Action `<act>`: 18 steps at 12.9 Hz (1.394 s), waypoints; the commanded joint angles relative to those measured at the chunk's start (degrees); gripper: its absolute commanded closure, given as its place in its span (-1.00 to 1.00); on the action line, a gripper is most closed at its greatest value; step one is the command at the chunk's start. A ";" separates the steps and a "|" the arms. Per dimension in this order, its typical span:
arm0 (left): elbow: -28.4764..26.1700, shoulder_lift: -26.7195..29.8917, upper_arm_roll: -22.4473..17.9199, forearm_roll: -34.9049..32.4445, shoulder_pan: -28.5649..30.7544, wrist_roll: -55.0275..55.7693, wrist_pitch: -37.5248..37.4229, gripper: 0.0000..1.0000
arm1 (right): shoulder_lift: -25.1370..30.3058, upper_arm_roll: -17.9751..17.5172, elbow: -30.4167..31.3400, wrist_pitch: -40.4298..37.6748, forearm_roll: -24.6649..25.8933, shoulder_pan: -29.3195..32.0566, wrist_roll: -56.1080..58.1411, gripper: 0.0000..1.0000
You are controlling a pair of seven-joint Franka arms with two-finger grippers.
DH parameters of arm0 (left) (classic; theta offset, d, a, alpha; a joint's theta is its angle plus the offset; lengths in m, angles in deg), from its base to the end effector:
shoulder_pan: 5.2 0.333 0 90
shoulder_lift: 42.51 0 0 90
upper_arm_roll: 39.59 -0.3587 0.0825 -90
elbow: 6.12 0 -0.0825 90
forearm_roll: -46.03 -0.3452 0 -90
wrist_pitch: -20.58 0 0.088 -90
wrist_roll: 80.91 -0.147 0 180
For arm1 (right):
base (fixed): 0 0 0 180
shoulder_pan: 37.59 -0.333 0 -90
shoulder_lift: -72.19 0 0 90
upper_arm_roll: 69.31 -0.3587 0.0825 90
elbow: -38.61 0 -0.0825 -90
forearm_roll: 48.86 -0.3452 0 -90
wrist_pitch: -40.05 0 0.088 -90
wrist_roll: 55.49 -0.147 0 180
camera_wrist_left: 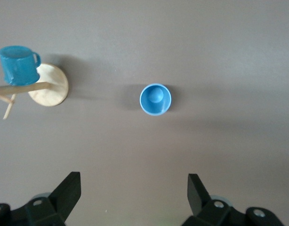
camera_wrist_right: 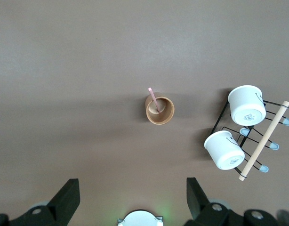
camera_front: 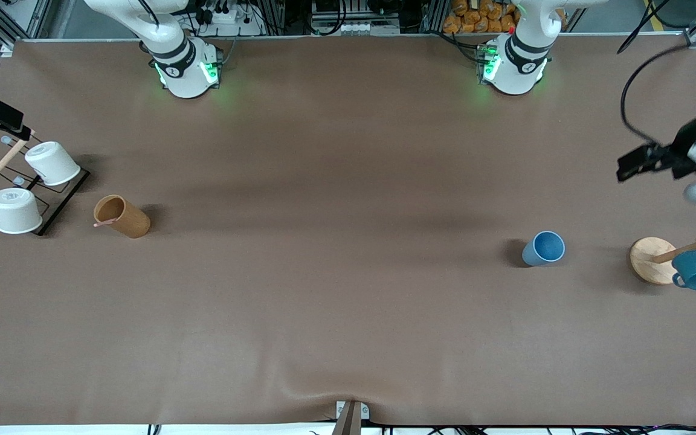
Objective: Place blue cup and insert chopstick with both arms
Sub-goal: 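Reach the left gripper to the blue cup while the right gripper reaches the chopstick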
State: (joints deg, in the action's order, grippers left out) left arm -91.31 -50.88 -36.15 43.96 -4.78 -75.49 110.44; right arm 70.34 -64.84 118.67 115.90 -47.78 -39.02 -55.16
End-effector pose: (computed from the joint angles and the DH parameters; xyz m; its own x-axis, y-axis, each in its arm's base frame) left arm 0.5614 -0.0217 0.5846 0.9972 0.0421 -0.0614 0.0401 -0.9986 -0.0333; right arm 0.4953 -0.0285 0.6637 0.9931 -0.0518 -0.1055 -0.0499 -0.9985 0.0206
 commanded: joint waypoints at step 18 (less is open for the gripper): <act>-28.44 -12.36 0.07 0.13 3.00 0.56 41.70 -0.40 | -10.54 -0.26 21.36 26.26 1.38 3.36 4.86 -1.00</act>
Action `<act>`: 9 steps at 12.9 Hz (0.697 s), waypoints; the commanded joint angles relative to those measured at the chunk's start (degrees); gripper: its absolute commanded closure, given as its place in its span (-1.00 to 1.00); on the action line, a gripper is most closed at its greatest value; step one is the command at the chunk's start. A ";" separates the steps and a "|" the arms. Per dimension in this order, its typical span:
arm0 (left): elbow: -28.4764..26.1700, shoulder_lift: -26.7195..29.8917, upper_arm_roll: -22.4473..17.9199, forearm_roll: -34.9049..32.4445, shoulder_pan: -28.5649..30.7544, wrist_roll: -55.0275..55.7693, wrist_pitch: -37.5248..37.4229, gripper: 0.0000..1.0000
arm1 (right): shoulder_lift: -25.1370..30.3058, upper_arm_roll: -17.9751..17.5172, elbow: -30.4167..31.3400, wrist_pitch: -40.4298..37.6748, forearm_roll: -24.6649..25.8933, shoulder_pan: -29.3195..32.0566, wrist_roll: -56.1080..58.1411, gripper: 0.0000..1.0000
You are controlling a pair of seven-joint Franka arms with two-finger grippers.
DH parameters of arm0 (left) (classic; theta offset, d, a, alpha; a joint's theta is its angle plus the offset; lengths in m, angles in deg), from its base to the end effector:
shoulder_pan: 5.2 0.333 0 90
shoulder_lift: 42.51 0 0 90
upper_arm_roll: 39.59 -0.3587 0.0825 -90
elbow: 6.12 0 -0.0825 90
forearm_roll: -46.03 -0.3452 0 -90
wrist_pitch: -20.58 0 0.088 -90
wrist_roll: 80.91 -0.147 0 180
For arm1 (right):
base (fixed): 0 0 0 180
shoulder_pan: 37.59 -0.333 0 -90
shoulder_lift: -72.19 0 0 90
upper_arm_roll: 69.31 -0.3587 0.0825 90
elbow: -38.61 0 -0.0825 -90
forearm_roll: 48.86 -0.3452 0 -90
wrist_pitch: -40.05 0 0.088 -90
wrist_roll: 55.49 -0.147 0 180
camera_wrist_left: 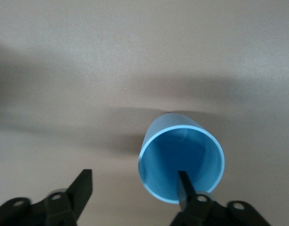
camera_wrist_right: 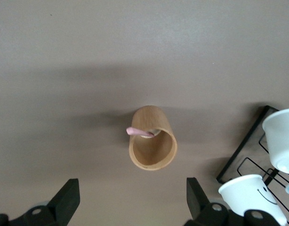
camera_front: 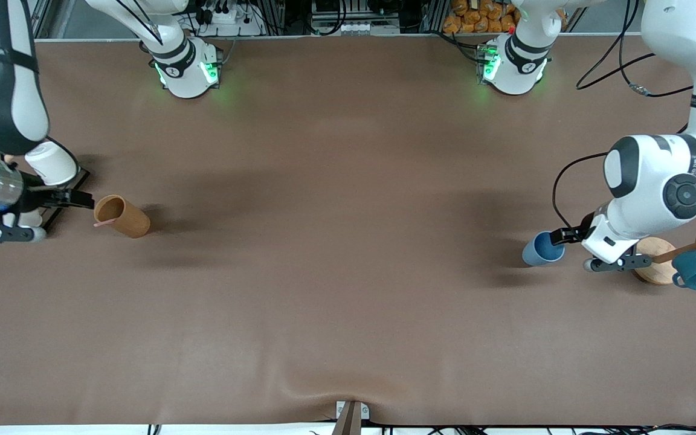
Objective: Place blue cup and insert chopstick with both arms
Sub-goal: 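Grasp the blue cup rim with the left gripper while the right gripper grasps the chopstick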
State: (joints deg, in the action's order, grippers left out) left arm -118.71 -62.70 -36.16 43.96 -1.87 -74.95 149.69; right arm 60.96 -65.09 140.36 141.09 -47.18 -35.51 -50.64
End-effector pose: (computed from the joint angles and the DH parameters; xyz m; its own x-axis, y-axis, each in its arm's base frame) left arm 0.5891 0.0029 0.3153 0.9947 0.0818 -0.0623 0.0811 -0.9966 -0.0124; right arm 0.5529 -0.0624 0.4483 0.9777 -0.0189 -0.2093 -0.0143 -0.9996 0.0237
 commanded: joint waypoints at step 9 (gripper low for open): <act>-0.97 -2.40 0.53 0.13 -0.51 -0.59 5.63 1.00 | -7.13 0.00 -0.42 4.17 0.78 -0.06 0.33 -1.00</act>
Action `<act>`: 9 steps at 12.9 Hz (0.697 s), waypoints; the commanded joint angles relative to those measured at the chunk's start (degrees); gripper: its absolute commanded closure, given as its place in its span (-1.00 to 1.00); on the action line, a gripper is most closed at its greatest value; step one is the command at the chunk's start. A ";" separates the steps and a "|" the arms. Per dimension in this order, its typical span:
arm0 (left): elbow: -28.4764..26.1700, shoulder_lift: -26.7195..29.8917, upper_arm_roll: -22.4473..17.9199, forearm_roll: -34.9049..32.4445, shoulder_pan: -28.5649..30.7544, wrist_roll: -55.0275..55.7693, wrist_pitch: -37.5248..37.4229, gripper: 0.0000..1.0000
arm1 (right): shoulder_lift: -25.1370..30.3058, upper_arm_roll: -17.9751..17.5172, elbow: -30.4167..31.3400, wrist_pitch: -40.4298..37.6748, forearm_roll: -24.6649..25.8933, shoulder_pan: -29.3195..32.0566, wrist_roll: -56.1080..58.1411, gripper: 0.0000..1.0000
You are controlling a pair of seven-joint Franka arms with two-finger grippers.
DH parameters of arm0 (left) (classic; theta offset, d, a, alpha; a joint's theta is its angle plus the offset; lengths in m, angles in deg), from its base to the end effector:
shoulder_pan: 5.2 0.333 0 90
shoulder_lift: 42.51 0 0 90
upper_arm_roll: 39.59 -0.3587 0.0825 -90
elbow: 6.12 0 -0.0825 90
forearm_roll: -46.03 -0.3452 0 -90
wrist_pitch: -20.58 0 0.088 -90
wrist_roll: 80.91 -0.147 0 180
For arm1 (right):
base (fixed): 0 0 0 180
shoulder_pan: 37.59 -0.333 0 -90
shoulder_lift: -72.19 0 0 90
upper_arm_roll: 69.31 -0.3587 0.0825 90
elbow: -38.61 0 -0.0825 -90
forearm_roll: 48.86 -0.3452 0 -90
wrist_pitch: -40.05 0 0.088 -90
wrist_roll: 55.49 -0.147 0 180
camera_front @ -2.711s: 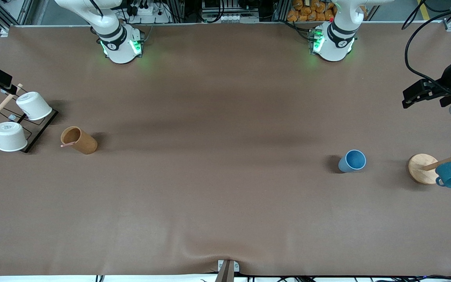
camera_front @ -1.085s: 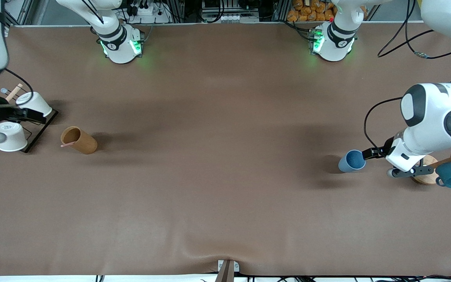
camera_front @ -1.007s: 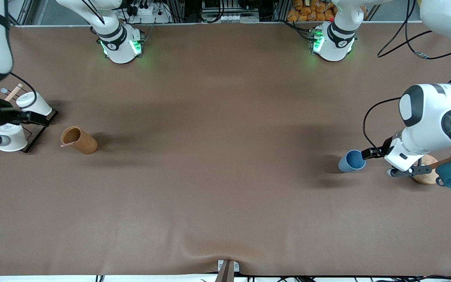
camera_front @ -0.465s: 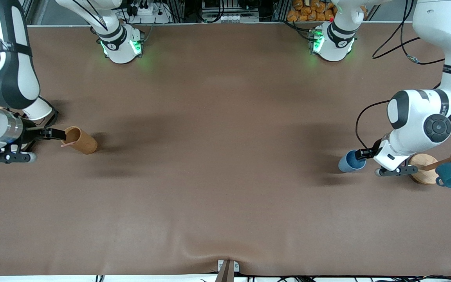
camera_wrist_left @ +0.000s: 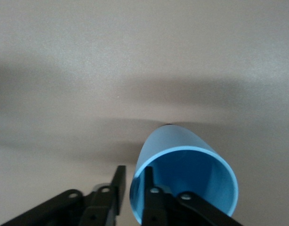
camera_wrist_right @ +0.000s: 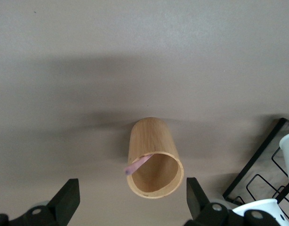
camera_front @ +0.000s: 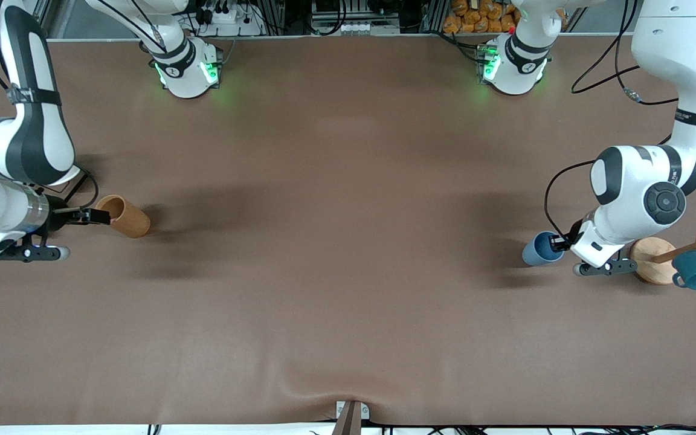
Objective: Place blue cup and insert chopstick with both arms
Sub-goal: 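Grasp the blue cup rim with the left gripper while the right gripper grasps the chopstick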
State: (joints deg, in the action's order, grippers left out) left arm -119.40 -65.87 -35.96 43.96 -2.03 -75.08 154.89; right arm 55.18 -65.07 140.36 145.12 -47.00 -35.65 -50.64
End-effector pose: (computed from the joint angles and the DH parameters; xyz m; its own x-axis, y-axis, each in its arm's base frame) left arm 0.5970 -0.0013 0.2852 0.9966 0.0726 -0.0394 0.0725 -0.9974 -0.0037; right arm 0.5734 -0.0628 0.3950 0.9708 -0.0137 -0.2396 -0.0067 -0.9995 0.0299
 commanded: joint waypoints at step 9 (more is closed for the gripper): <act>3.07 2.80 16.92 0.22 -1.32 7.68 -1.77 1.00 | -3.56 -0.03 -0.42 0.05 0.60 0.43 0.16 0.37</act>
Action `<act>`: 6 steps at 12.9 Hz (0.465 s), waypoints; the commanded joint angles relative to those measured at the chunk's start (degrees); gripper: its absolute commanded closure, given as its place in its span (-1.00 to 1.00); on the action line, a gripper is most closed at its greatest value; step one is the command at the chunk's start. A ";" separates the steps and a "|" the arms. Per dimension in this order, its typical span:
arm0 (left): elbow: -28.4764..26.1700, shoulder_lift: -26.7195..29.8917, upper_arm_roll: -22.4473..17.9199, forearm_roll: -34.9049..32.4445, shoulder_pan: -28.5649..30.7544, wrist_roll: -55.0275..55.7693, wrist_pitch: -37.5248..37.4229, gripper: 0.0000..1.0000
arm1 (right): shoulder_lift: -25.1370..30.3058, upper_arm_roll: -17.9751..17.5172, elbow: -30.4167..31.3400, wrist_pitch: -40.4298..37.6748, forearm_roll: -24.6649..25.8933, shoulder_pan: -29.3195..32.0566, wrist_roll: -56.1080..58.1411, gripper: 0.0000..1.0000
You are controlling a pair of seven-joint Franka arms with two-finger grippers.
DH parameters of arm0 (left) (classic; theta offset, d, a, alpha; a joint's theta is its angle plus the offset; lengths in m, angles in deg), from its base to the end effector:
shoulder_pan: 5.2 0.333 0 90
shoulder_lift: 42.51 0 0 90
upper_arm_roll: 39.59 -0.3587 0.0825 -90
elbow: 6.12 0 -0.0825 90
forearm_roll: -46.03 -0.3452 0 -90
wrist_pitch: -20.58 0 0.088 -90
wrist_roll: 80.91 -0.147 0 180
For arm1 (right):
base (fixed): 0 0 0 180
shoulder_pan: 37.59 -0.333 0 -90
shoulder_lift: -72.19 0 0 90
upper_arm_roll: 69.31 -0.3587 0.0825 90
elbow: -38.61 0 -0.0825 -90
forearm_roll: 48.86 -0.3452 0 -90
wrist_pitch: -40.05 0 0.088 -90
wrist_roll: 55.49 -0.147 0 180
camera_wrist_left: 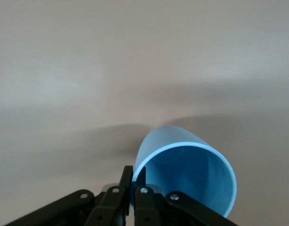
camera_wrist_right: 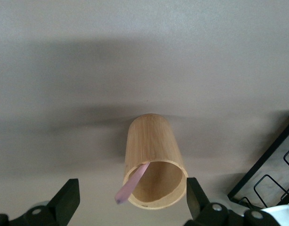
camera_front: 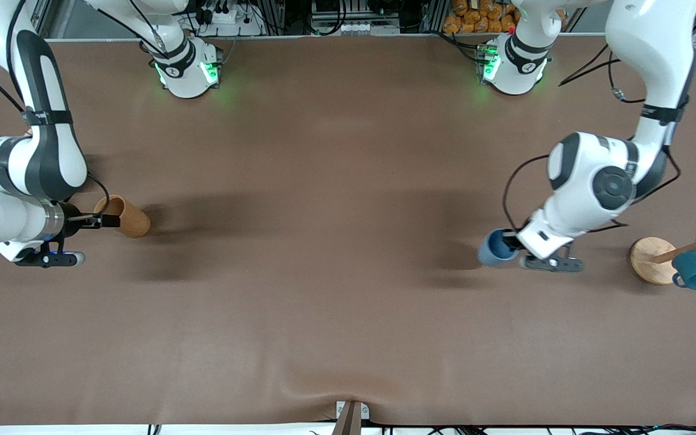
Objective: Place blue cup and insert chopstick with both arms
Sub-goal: 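Carry the blue cup to mid-table while the right gripper lifts the chopstick out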
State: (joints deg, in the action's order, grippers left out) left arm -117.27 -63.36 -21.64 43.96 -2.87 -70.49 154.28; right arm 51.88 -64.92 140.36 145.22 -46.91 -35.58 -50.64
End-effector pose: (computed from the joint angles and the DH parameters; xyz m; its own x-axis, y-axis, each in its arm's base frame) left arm 0.5899 -0.1508 0.3346 0.9953 -0.0916 0.0323 -0.0942 -0.9915 0.0899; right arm 0.5761 -0.0651 0.3619 0.9558 -0.0165 -0.2935 -0.0079 -0.9995 0.0307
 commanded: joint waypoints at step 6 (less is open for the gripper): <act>5.42 -3.22 3.24 -0.48 -14.62 27.43 -1.16 1.00 | -0.26 -0.17 -0.15 -0.05 0.24 0.62 0.07 1.00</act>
State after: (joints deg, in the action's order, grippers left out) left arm -115.17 -64.51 -17.95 43.96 -14.07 -49.11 154.24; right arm 51.82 -64.87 140.36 145.21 -46.91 -35.42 -50.64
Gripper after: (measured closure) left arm 0.952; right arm 0.674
